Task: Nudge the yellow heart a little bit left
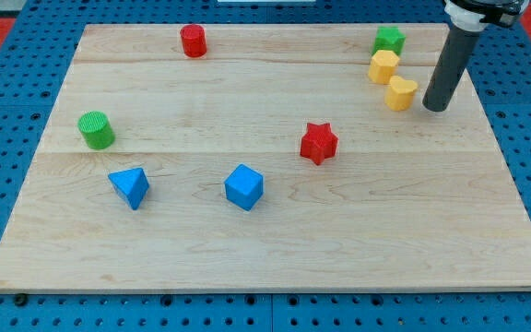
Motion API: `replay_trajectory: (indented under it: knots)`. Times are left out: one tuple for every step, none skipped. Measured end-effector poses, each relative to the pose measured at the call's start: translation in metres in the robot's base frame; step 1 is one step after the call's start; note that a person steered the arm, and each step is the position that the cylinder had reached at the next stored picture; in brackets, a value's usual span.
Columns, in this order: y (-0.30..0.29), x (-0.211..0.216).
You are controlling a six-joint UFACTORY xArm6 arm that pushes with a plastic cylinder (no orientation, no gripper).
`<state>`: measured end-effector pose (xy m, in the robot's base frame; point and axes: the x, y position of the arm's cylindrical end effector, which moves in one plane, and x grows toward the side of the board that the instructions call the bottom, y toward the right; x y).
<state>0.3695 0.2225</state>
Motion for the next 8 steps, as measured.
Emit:
replay_trajectory:
  knots:
    - [0.000, 0.000]
    - [0.003, 0.000]
    - [0.008, 0.000]
    - [0.009, 0.000]
    - [0.004, -0.005]
    - [0.004, -0.025]
    - [-0.019, -0.018]
    - [-0.037, -0.011]
